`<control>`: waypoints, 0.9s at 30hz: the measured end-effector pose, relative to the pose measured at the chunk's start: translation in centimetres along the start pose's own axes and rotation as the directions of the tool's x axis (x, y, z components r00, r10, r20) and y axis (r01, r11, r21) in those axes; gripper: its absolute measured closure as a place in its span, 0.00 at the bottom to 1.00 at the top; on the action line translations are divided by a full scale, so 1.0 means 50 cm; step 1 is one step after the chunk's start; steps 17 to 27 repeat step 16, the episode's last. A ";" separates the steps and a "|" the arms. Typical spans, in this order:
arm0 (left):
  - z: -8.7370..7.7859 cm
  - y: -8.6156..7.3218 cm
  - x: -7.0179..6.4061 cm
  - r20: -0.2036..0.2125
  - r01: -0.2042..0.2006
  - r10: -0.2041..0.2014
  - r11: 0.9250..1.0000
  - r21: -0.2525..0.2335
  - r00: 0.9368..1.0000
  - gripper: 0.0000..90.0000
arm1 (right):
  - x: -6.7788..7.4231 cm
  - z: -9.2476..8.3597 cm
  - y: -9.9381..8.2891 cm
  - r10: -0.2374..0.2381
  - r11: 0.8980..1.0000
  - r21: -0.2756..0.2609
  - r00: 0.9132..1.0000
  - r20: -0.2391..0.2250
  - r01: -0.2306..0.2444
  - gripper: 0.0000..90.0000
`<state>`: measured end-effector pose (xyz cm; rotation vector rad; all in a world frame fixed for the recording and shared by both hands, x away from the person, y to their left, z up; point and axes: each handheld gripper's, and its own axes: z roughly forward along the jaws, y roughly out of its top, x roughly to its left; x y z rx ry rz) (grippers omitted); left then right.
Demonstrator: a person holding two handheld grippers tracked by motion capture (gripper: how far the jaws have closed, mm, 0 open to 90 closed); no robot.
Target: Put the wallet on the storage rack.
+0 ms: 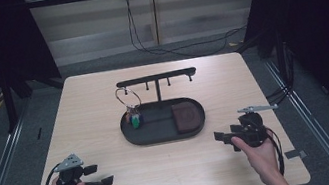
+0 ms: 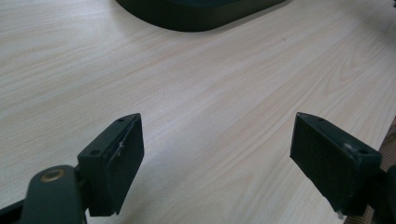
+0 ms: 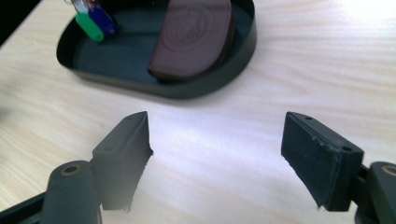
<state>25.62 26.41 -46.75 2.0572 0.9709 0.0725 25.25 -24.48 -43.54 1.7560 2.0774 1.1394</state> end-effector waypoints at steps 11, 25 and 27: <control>0.003 0.001 -0.002 0.014 0.006 -0.006 1.000 0.002 1.000 0.20 | -0.013 0.004 -0.083 0.014 1.000 0.002 1.000 -0.005 -0.014 0.26; 0.000 0.003 -0.003 0.021 -0.004 0.004 1.000 0.004 1.000 0.20 | -0.016 0.009 -0.099 0.001 1.000 -0.001 0.999 0.039 -0.001 0.26; 0.000 0.003 -0.003 0.021 -0.004 0.004 1.000 0.004 1.000 0.20 | -0.016 0.009 -0.099 0.001 1.000 -0.001 0.999 0.039 -0.001 0.26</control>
